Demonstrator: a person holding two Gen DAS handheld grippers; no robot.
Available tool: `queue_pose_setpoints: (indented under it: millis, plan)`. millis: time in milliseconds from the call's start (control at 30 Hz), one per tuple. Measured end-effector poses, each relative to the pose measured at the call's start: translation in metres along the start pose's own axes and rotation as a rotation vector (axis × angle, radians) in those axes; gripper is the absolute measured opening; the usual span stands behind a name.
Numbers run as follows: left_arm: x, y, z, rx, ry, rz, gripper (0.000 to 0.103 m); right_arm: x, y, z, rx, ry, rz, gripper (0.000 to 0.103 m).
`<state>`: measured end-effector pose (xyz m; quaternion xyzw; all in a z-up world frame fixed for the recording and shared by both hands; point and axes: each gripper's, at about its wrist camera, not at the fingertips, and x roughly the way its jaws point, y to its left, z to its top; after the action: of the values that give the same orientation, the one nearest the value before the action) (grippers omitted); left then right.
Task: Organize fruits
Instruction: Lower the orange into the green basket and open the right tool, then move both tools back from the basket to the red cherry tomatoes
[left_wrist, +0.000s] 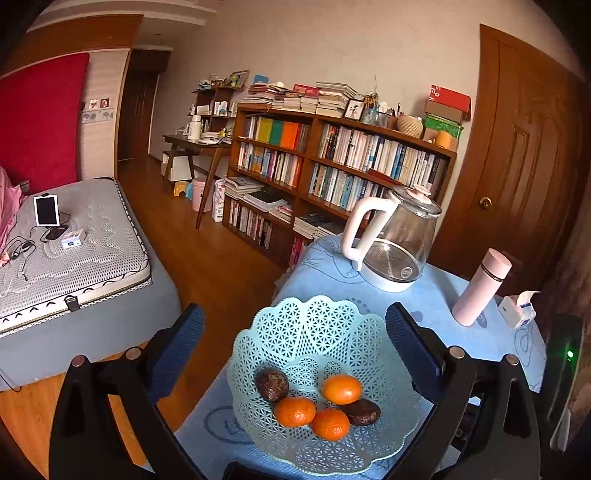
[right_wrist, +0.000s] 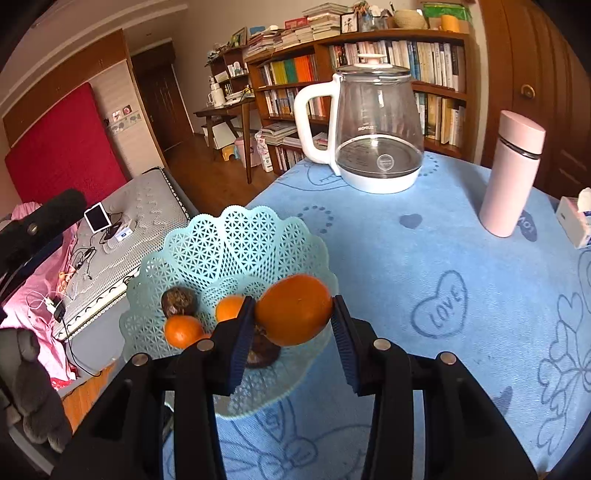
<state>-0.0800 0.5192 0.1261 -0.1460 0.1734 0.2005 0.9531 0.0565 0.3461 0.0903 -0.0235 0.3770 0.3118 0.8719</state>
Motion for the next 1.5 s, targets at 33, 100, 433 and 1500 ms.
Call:
queue_pose_setpoints:
  millis: [33, 100, 433, 1500]
  plan:
    - [-0.001, 0.000, 0.000, -0.001, -0.001, -0.001, 0.100, 0.001, 0.000, 0.002, 0.008, 0.000, 0.005, 0.043]
    - [-0.002, 0.000, 0.000, -0.006, -0.002, -0.006, 0.100, 0.000, 0.001, 0.005, 0.019, -0.005, 0.012, 0.044]
    - [-0.004, -0.001, 0.001, -0.001, -0.006, -0.015, 0.100, -0.019, -0.007, -0.014, 0.052, -0.020, 0.009, 0.044]
    - [-0.025, -0.034, -0.007, 0.077, -0.043, -0.062, 0.100, -0.087, -0.052, -0.064, 0.208, -0.111, -0.006, 0.063]
